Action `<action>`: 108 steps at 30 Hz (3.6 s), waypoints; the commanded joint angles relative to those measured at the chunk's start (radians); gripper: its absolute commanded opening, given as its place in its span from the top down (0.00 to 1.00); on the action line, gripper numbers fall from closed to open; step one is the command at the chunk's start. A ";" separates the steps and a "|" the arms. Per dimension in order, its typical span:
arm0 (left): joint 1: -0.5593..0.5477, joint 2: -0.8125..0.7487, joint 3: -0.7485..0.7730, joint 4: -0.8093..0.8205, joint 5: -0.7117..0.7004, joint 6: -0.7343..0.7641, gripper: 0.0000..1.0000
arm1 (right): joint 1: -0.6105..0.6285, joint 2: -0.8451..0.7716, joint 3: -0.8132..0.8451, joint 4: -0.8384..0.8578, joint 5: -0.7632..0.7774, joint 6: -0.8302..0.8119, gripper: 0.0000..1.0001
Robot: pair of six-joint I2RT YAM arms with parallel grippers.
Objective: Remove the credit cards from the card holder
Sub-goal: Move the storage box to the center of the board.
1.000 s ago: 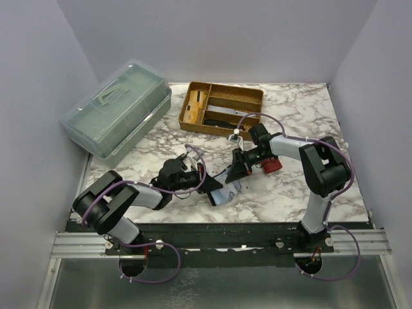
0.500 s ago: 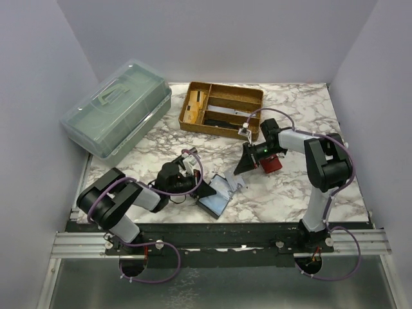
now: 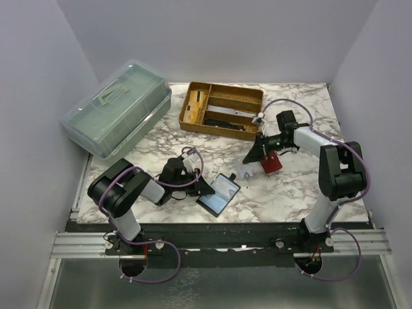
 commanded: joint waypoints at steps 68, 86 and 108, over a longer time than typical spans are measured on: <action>0.011 -0.893 0.033 -0.797 -0.423 0.112 0.06 | 0.028 0.411 0.757 -0.036 0.858 -0.290 1.00; 0.044 -0.496 0.335 -0.576 -0.469 0.088 0.01 | 0.030 0.282 0.703 0.063 0.754 -0.124 1.00; 0.279 -0.243 0.556 -0.614 -0.422 0.073 0.01 | 0.035 0.261 0.532 -0.021 0.565 -0.189 1.00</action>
